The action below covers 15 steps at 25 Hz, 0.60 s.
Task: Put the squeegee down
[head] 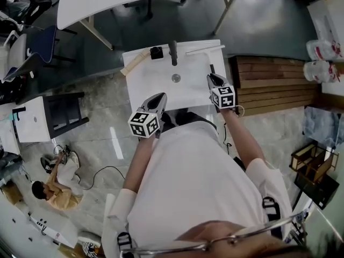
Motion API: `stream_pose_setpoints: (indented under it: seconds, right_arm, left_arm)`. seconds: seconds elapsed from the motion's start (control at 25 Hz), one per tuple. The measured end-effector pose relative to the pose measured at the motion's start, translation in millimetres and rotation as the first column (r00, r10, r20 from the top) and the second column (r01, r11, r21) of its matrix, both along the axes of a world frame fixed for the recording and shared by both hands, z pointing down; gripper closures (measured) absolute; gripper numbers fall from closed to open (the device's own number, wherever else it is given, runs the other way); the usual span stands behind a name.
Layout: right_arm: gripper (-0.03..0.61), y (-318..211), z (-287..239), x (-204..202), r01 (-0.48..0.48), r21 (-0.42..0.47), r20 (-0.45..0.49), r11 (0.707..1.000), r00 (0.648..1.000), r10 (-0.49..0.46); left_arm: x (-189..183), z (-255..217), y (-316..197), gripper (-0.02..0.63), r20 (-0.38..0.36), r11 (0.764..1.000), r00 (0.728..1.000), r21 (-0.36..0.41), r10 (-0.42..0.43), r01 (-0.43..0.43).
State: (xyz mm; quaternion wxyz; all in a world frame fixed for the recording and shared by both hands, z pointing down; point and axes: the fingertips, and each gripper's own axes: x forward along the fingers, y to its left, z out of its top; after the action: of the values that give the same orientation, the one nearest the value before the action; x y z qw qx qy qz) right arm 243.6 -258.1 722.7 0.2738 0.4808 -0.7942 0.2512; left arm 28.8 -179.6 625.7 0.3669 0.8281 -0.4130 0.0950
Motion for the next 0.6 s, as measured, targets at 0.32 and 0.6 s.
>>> stream_pose_setpoints:
  seconds: [0.32,0.6]
  right_arm:
    - [0.546,35,-42,-20,-0.072,0.057,0.039,0.996,0.997,0.07]
    - [0.568,74,-78,-36,-0.153,0.111,0.094,0.982,0.985,0.143]
  left_arm:
    - [-28,-5,21,0.609,-0.02,0.999,0.999,0.021,0.04,-0.039]
    - [-50,-5,46,0.609,-0.009,0.995,0.995,0.04,0.096,-0.095]
